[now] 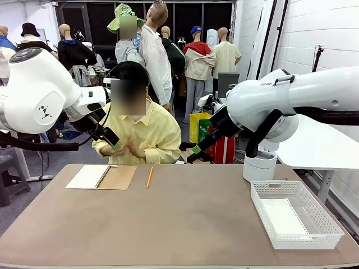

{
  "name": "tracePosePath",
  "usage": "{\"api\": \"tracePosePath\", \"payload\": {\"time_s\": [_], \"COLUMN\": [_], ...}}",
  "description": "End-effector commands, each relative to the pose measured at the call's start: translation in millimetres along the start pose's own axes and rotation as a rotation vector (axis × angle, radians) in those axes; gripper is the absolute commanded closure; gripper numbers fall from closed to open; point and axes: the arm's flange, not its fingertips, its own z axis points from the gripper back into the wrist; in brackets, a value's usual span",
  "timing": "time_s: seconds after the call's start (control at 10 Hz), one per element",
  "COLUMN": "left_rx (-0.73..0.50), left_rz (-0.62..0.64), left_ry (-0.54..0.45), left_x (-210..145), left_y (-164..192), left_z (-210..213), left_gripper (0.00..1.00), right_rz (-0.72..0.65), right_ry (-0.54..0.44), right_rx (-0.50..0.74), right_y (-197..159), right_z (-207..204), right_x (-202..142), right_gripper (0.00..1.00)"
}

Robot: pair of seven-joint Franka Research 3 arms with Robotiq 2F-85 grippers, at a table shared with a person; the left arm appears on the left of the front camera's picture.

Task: Sort the paper based on its condition.
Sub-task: If a person hands you a paper, place it in the Organizing basket , and if it's crumpled, put it in the Trash can.

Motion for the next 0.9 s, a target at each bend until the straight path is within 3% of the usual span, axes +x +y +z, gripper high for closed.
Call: {"api": "tracePosePath", "payload": {"time_s": [0.0,0.8], "left_rx": [-0.001,-0.001], "left_rz": [0.000,0.000], "left_ry": [-0.001,-0.001], "left_x": [-0.3,-0.3], "left_y": [1.0,1.0], "left_z": [0.5,0.5], "left_gripper": [0.00,0.00], "right_rz": [0.002,0.002], "right_ry": [0.006,0.006], "right_rx": [-0.004,-0.004], "right_y": [0.2,0.2], "right_z": [0.7,0.7], "right_x": [-0.8,-0.8], "right_gripper": [0.00,0.00]}}
